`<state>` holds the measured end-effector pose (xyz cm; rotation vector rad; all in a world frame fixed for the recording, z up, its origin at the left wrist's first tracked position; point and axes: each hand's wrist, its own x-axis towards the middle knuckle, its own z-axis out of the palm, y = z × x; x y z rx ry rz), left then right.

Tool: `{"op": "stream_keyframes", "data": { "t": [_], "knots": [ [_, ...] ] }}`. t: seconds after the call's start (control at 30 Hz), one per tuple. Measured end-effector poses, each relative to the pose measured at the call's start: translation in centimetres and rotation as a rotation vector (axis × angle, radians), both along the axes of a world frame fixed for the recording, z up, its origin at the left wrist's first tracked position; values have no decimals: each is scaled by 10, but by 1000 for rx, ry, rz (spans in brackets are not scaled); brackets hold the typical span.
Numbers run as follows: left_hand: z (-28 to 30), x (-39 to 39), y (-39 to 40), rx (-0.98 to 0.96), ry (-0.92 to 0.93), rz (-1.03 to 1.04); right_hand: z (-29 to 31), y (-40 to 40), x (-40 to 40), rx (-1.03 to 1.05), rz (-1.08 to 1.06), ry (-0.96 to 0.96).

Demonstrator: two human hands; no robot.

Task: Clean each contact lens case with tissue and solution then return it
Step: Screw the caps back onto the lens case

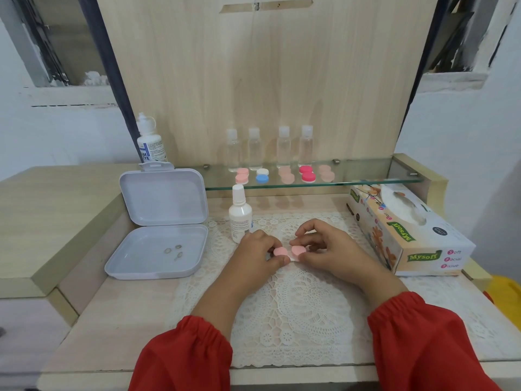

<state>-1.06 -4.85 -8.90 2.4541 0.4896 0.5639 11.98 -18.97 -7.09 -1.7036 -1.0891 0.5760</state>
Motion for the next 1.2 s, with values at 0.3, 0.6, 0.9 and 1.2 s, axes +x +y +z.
{"op": "stream_keyframes", "data": {
  "t": [0.3, 0.6, 0.9, 1.2],
  "knots": [
    [-1, 0, 1, 11, 6, 3, -6, 5, 0, -28, -10, -191],
    [-2, 1, 2, 12, 5, -6, -4, 1, 3, -51, 0, -44],
    [-2, 1, 2, 18, 7, -10, -5, 4, 0, -65, -14, -22],
    [-1, 2, 1, 22, 0, 1, -6, 7, -1, -72, -46, 36]
  ]
}}
